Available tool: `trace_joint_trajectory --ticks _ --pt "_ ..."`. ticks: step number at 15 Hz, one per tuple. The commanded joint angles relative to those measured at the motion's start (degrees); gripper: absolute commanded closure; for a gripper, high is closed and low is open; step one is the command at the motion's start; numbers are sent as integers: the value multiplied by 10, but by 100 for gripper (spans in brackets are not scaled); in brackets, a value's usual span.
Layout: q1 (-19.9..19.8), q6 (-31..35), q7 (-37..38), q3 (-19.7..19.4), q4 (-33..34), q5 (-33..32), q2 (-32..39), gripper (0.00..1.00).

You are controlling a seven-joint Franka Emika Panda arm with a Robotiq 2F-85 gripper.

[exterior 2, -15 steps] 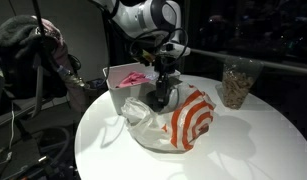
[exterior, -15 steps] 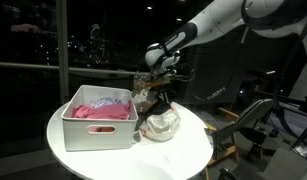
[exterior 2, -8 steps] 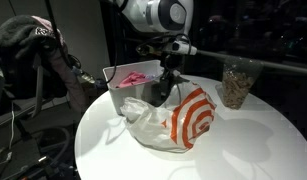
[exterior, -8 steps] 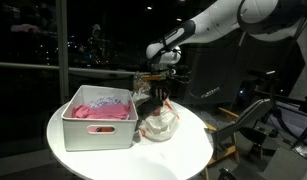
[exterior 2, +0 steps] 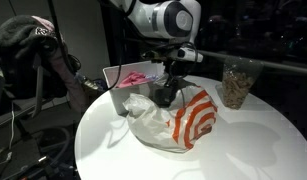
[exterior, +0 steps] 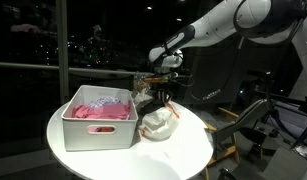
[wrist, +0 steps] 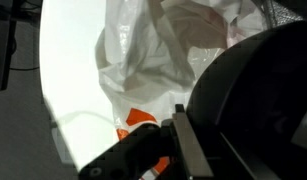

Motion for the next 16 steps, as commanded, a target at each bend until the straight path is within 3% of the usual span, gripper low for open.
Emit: trace_joint_trajectory --ticks 1,2,3,5,12,16 --pt "7 -33 21 -18 16 -18 0 97" --pt "6 -35 21 -19 14 -21 -2 97" --pt "5 -33 17 -19 11 -22 -4 64" --pt "0 -20 -5 -12 3 -14 -11 56" --pt "-2 77 -150 12 -70 -6 -89 3" --pt "19 131 -210 28 -136 -21 -163 0"
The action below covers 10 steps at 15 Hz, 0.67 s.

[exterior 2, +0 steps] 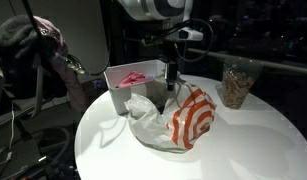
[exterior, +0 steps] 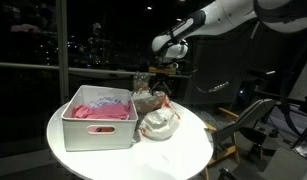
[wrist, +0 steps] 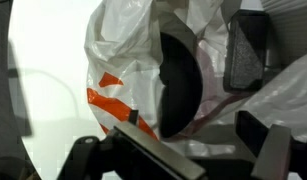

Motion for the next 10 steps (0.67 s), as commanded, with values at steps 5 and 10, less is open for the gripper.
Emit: trace_joint_trajectory --ticks 5,10 --pt "80 105 -35 55 -131 -67 -124 0" --pt "137 135 -40 99 -95 -106 -79 0"
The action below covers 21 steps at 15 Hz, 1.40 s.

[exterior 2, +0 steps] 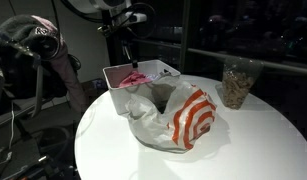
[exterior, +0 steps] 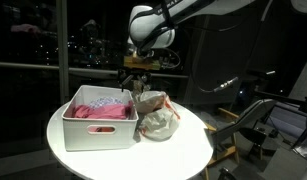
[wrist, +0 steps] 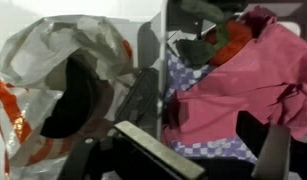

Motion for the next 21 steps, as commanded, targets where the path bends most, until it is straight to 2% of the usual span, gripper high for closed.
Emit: trace_joint_trajectory --ticks 1,5,10,14,15,18,21 --pt "30 18 -6 16 24 -31 32 0" --pt "53 43 -16 15 32 -61 78 0" --pt "86 99 9 -11 70 -115 162 0" --pt "93 93 12 -31 107 -95 225 0" --pt "86 103 -6 -25 108 -83 235 0" --pt "99 120 -13 -36 123 -93 267 0" --pt "95 116 -39 -28 139 -75 291 0"
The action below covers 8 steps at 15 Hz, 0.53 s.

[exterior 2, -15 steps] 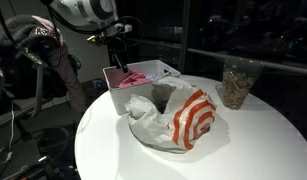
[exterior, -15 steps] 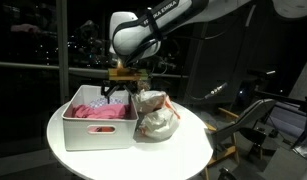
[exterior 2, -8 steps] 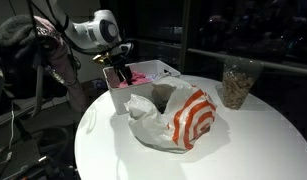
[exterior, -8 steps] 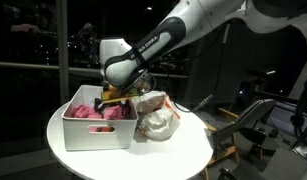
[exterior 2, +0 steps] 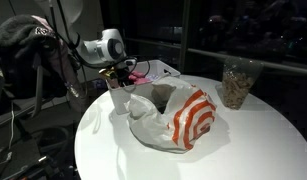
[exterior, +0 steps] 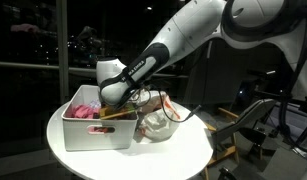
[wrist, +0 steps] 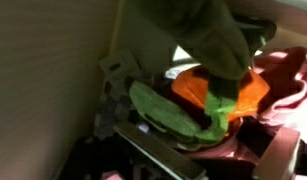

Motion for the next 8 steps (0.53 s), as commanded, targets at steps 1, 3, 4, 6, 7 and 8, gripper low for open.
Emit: trace_joint_trajectory --ticks 1,3,4,6,7,8 --pt "7 0 -34 -6 34 21 33 6" --pt "7 0 -35 -9 36 31 33 30" --pt "6 -1 -36 -10 34 36 30 31" --pt "7 -6 -33 -12 32 48 25 47" --pt "7 -9 -32 -13 29 52 21 56" --pt "10 -16 -29 -14 28 55 16 62"
